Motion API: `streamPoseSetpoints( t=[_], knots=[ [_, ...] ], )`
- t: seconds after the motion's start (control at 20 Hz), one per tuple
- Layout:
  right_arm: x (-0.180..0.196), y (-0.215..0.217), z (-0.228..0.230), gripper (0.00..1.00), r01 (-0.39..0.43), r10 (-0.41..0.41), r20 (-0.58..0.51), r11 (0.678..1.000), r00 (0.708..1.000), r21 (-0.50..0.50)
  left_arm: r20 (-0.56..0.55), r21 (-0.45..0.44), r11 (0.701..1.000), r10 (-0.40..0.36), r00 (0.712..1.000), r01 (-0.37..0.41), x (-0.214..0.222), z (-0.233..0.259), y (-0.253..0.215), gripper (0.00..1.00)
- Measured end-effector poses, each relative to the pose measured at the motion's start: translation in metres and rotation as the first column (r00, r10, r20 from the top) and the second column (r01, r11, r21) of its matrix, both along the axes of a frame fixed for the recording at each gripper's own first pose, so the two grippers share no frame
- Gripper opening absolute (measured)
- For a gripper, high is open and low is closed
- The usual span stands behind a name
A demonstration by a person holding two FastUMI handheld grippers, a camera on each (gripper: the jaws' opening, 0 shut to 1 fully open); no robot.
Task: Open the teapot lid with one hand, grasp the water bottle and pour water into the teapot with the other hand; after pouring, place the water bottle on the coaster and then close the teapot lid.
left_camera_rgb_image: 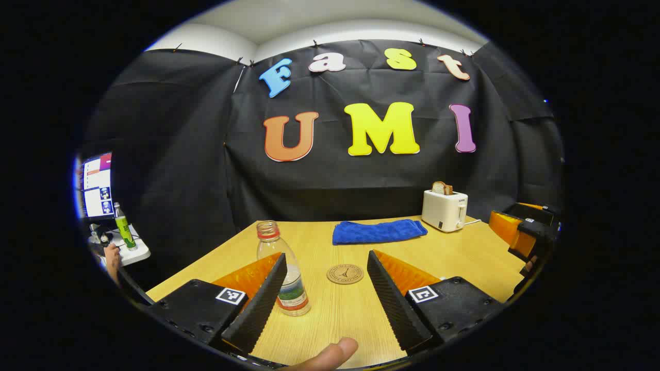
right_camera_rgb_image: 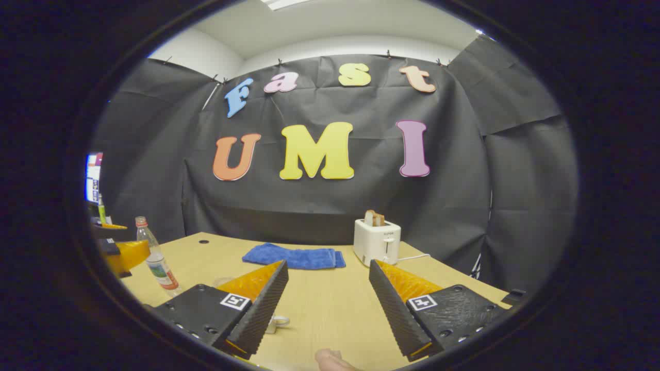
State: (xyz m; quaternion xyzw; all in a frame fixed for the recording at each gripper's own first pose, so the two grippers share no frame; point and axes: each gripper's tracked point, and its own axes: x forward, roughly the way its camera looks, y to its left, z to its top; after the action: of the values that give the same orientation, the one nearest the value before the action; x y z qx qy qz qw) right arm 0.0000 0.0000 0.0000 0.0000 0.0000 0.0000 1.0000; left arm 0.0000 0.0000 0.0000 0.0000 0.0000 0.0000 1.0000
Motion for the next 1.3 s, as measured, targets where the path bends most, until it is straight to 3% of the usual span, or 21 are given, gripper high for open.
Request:
streamPoseSetpoints(
  t=[0.15, 0.25, 0.35, 0.65, 0.7, 0.75, 0.95, 1.3],
  knots=[
    [-0.001, 0.001, -0.013, 0.97, -0.006, 0.006, 0.017, 1.0, 1.0, -0.009, 0.016, 0.051, 0.999, 0.012, 1.0, -0.013, 0.0, 0.004, 0.014, 0.98],
    [0.002, 0.004, -0.022, 0.93, -0.021, 0.021, -0.008, 1.0, 1.0, -0.01, 0.029, 0.085, 0.996, 0.034, 0.999, -0.036, -0.001, 0.006, 0.02, 0.98],
    [0.005, 0.004, -0.024, 0.97, -0.022, 0.022, -0.013, 1.0, 1.0, -0.011, 0.028, 0.085, 0.996, 0.038, 0.999, -0.04, -0.003, 0.006, 0.025, 0.98],
    [0.007, 0.009, -0.034, 0.95, -0.04, 0.04, -0.042, 0.999, 0.998, -0.003, 0.032, 0.097, 0.995, 0.019, 0.999, -0.022, -0.004, 0.008, 0.022, 0.98],
    [0.007, 0.011, -0.035, 0.97, -0.041, 0.041, -0.042, 0.999, 0.998, -0.008, 0.026, 0.099, 0.995, 0.019, 0.999, -0.022, -0.004, 0.007, 0.022, 0.94],
    [0.007, 0.013, -0.036, 0.97, -0.045, 0.045, -0.043, 0.999, 0.998, -0.012, 0.022, 0.104, 0.994, 0.019, 1.0, -0.022, -0.003, 0.005, 0.022, 0.98],
    [0.009, 0.021, -0.041, 0.97, -0.06, 0.059, -0.044, 0.998, 0.997, -0.024, 0.011, 0.115, 0.993, 0.03, 0.999, -0.031, -0.002, 0.001, 0.025, 0.97],
    [0.027, 0.055, -0.076, 0.98, -0.11, 0.109, -0.089, 0.994, 0.99, -0.005, -0.007, 0.117, 0.992, 0.052, 0.999, -0.051, 0.003, -0.007, 0.037, 0.97]
  ],
)
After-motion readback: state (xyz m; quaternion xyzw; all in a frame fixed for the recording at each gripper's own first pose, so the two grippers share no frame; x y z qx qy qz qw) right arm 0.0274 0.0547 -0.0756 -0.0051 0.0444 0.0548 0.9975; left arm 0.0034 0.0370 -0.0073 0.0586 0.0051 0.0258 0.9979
